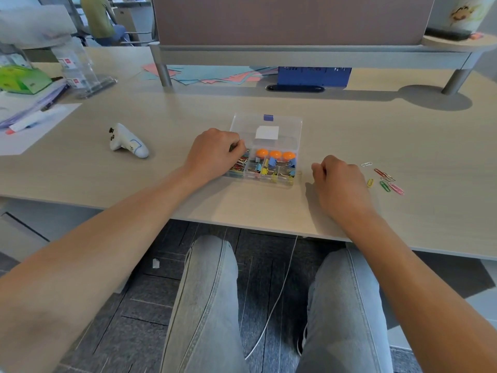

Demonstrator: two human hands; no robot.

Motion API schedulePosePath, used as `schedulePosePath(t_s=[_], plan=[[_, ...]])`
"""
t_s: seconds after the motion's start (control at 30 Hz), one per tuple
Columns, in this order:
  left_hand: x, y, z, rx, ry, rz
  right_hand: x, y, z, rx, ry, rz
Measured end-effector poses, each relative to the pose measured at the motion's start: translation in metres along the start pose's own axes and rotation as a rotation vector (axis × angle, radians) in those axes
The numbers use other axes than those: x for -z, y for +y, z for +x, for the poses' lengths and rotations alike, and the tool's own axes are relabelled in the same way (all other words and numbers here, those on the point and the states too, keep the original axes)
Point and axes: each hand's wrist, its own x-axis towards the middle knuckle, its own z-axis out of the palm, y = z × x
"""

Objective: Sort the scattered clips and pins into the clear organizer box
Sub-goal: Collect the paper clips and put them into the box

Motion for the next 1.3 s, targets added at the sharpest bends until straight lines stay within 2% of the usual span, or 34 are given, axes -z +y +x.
schedulePosePath(t_s=[0.13, 0.3, 0.47, 0.83, 1.3], plan=[[0.004, -0.004, 0.003, 0.04, 0.012, -0.055, 0.001, -0.001, -0.001, -0.005, 0.005, 0.017], [0.007, -0.009, 0.024, 0.176, 0.138, -0.232, 0.003, -0.002, -0.003, -0.011, 0.0, 0.0], [-0.004, -0.003, 0.038, 0.167, 0.096, -0.262, 0.006, -0.005, -0.004, 0.003, -0.024, -0.023], [-0.02, -0.002, 0.049, 0.048, -0.119, -0.006, 0.003, -0.005, -0.003, -0.027, -0.001, -0.033], [-0.01, 0.007, 0.042, 0.05, -0.134, 0.009, -0.001, -0.003, -0.003, -0.04, 0.014, -0.042]])
